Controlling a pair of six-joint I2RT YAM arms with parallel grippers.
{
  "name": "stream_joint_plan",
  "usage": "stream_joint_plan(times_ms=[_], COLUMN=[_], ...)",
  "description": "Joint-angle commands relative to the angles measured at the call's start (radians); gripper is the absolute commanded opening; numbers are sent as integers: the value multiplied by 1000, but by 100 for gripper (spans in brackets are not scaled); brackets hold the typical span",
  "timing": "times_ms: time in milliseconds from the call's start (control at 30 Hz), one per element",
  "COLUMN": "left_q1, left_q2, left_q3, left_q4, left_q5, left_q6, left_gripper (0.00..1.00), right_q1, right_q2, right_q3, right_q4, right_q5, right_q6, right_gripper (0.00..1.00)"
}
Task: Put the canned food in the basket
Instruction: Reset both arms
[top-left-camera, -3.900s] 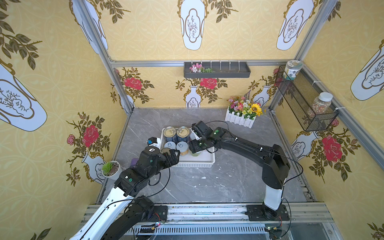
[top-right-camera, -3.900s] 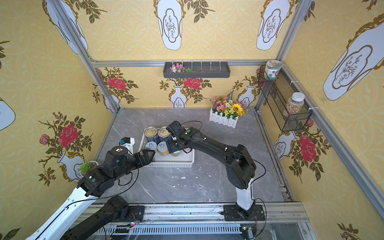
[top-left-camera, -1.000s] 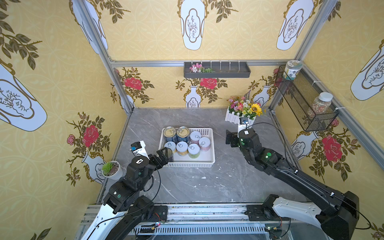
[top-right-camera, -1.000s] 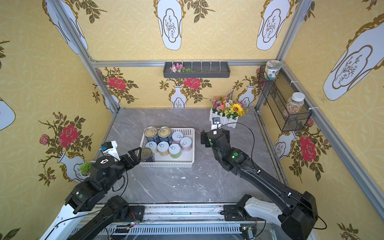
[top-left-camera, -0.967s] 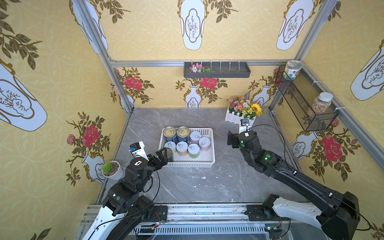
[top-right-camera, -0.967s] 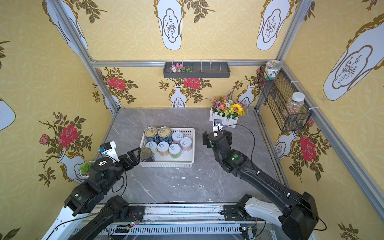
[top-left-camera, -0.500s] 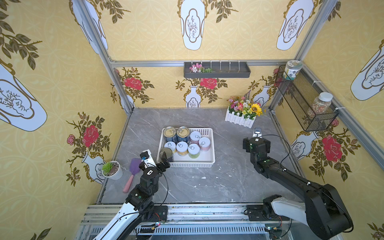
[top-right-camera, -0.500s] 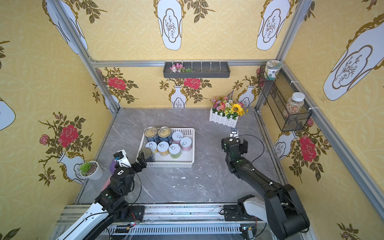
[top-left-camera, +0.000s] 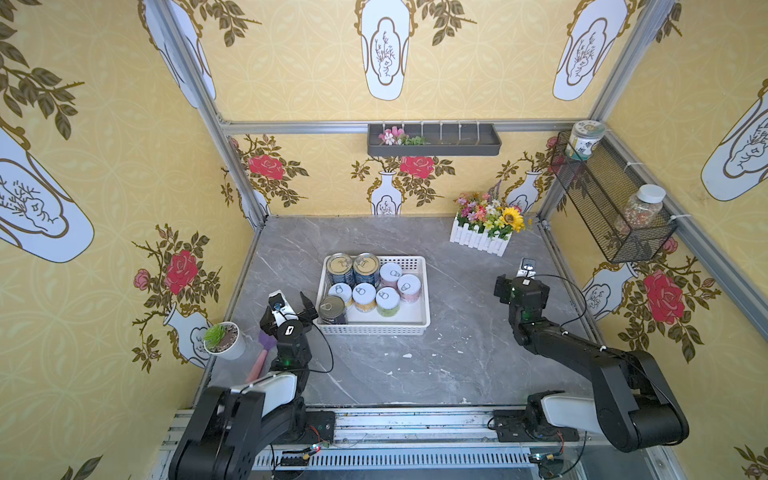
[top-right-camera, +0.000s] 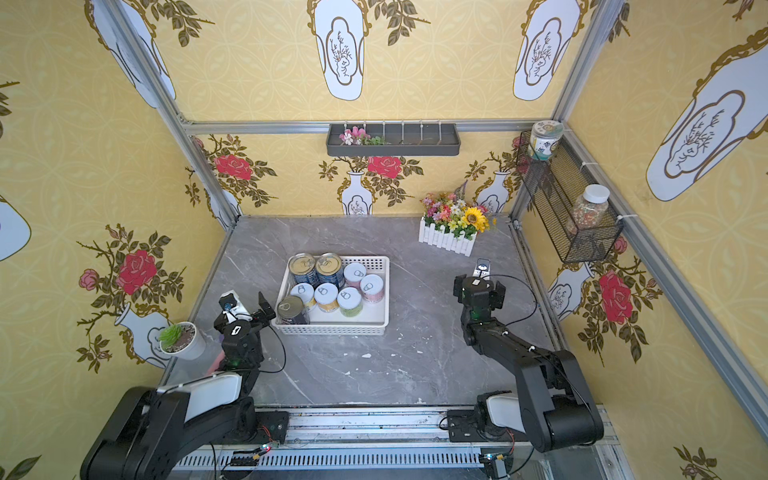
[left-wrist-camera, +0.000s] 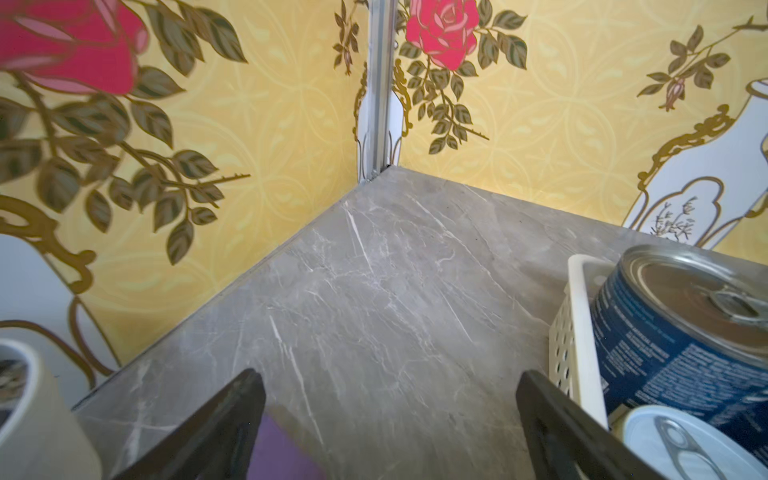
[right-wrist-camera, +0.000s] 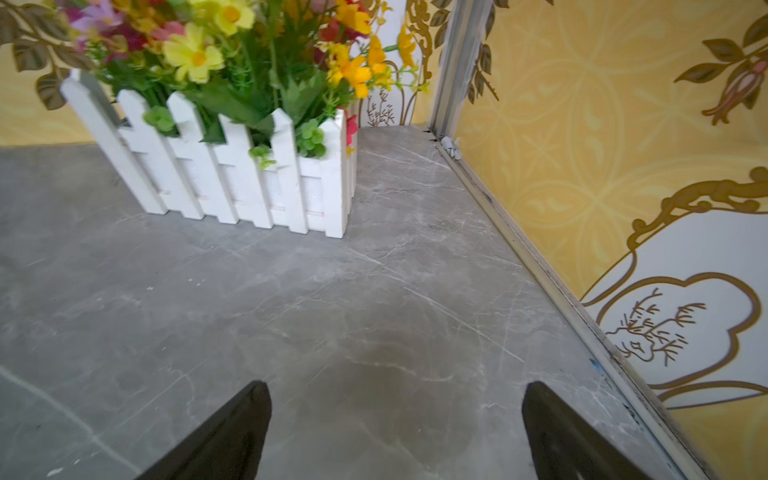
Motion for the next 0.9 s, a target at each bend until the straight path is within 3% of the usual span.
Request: stream_joint_plan(times_ms=[0,100,233,267,367,400,467,567,633,700,733,800,867], left_q1=[3,17,18,19,22,29,36,48,51,51,51,52,51], left_q2=[109,78,87,89,91,93,91,85,84,81,81,79,77], left_q3=[7,21,24,26,29,32,35,38,38,37,36,35,34], left_q4=[243,155,161,161,157,155,147,131,131,129,128,127,128], left_q5=[116,145,145,145,148,154,162,174,177,179,179,179,179], left_q6=[16,-14,-14,-14,-15,-19,-25,-35,-37,-37,-38,-37,-39], left_gripper=[100,100,100,100,100,100,100,100,100,100,100,100,100], right_q1=[-19,-20,-31,-54,-193,-307,-315,-297,-201,-123,-99,-108,-122], right_q2=[12,-44,-60,-5,368,359,324,230,30,-184,-214,-176,-153], right_q3=[43,-24,-147,-175,-179,-184,-175,-262,-295,-177,-139,-180,-132], right_q4=[-74,6,297,411,781,767,671,837,681,189,81,171,84], right_q5=[-10,-37,-114,-186,-457,-706,-588,-608,-449,-336,-276,-290,-373], right_q6=[51,34,-10,3,153,177,239,213,73,-26,-33,-12,-28], right_gripper=[97,97,97,97,97,97,97,97,97,97,97,97,97])
